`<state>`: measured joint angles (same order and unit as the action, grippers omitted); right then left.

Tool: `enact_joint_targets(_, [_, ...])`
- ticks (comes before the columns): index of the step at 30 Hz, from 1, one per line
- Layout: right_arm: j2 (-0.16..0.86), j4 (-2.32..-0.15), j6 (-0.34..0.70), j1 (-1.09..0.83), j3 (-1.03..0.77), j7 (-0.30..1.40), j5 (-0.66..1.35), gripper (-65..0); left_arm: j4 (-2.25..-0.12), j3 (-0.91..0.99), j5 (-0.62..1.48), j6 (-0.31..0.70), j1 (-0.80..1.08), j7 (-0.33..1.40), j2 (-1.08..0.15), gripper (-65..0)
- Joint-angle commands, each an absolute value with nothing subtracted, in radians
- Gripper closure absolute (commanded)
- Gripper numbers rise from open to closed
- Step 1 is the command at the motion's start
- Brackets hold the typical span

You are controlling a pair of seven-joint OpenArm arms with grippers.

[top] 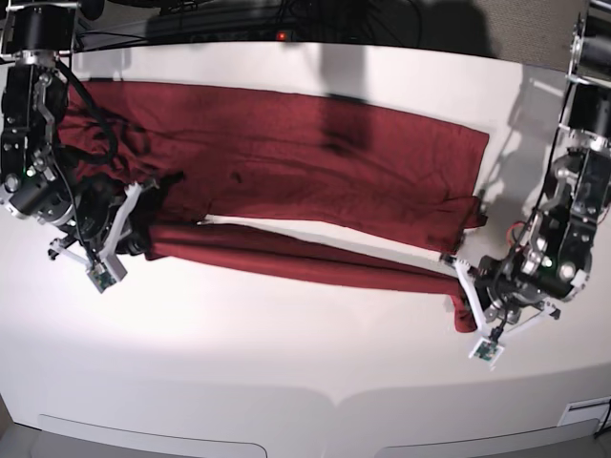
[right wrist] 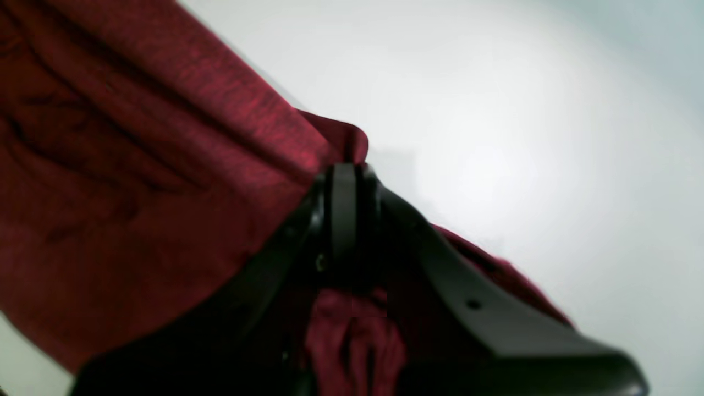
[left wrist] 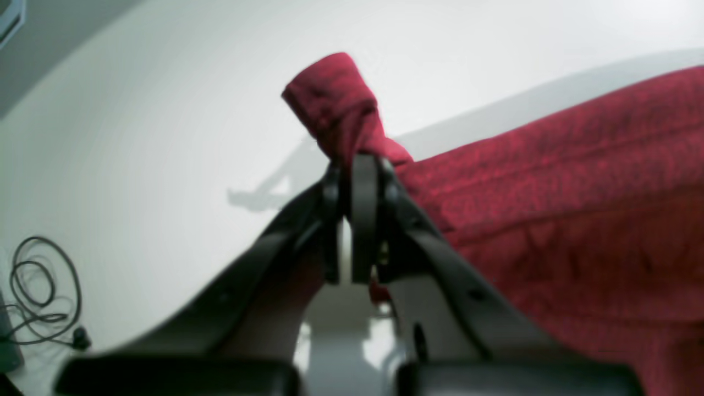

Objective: Fold the T-shirt properly
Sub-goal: 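Lift the grasped edge with both grippers and stretch it taut, then fold the held edge over the shirt body with both grippers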

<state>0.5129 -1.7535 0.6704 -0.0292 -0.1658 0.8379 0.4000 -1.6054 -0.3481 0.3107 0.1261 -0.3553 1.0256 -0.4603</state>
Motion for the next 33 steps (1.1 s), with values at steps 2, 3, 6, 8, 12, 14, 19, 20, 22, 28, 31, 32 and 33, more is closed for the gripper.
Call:
enact_joint_targets(2, [0.532, -1.786, 0.666, -0.036, -0.178, 0.836, 0.401, 0.0, -1.648, -0.339, 0.288, 0.115, -0.34, 1.025, -0.474, 0.0])
enact_joint_targets(3, [0.532, -1.793, 0.666, -0.048, -0.178, 0.837, 0.401, 0.0, -1.662, -0.339, 0.288, 0.115, -0.323, 1.026, -0.474, 0.0])
enact_joint_targets(6, [0.532, -1.813, 0.666, -0.081, -0.178, 0.859, 0.401, 0.0, -1.702, -0.339, 0.261, 0.115, -0.276, 1.036, -0.474, 0.0])
enact_joint_targets(8, [0.533, -1.828, 0.666, -0.105, -0.178, 0.873, 0.401, 0.0, -1.725, -0.339, 0.228, 0.092, -0.25, 1.053, -0.475, 0.0])
enact_joint_targets(12, [0.547, -1.863, 0.666, -0.168, -0.178, 0.884, 0.4, 0.0, -1.788, -0.339, 0.159, 0.062, -0.208, 1.063, -0.475, 0.0])
enact_joint_targets(14, [0.553, -1.885, 0.666, -0.197, -0.178, 0.896, 0.397, 0.0, -1.826, -0.339, 0.122, 0.048, -0.183, 1.073, -0.475, 0.0])
enact_joint_targets(19, [0.574, -1.932, 0.666, -0.248, -0.179, 0.916, 0.397, 0.0, -1.915, -0.339, 0.066, 0.04, -0.098, 1.077, -0.474, 0.0])
enact_joint_targets(20, [0.576, -1.937, 0.666, -0.253, -0.178, 0.917, 0.397, 0.0, -1.927, -0.339, 0.054, 0.039, -0.081, 1.077, -0.474, 0.0])
enact_joint_targets(22, [0.576, -1.939, 0.666, -0.255, -0.179, 0.925, 0.397, 0.0, -1.944, -0.339, 0.023, 0.016, -0.053, 1.077, -0.474, 0.0])
enact_joint_targets(28, [0.576, -1.939, 0.666, -0.256, -0.179, 0.971, 0.397, 0.0, -1.958, -0.339, -0.027, -0.012, 0.012, 1.073, -0.474, 0.0])
enact_joint_targets(31, [0.577, -1.939, 0.666, -0.262, -0.179, 0.981, 0.397, 0.0, -1.958, -0.339, -0.026, -0.013, 0.039, 1.043, -0.465, 0.0])
enact_joint_targets(32, [0.576, -1.939, 0.666, -0.266, -0.179, 0.983, 0.397, 0.0, -1.958, -0.339, -0.026, -0.013, 0.047, 1.042, -0.459, 0.0])
enact_joint_targets(33, [0.576, -1.939, 0.666, -0.27, -0.179, 0.986, 0.397, 0.0, -1.958, -0.339, -0.026, -0.013, 0.053, 1.037, -0.45, 0.0])
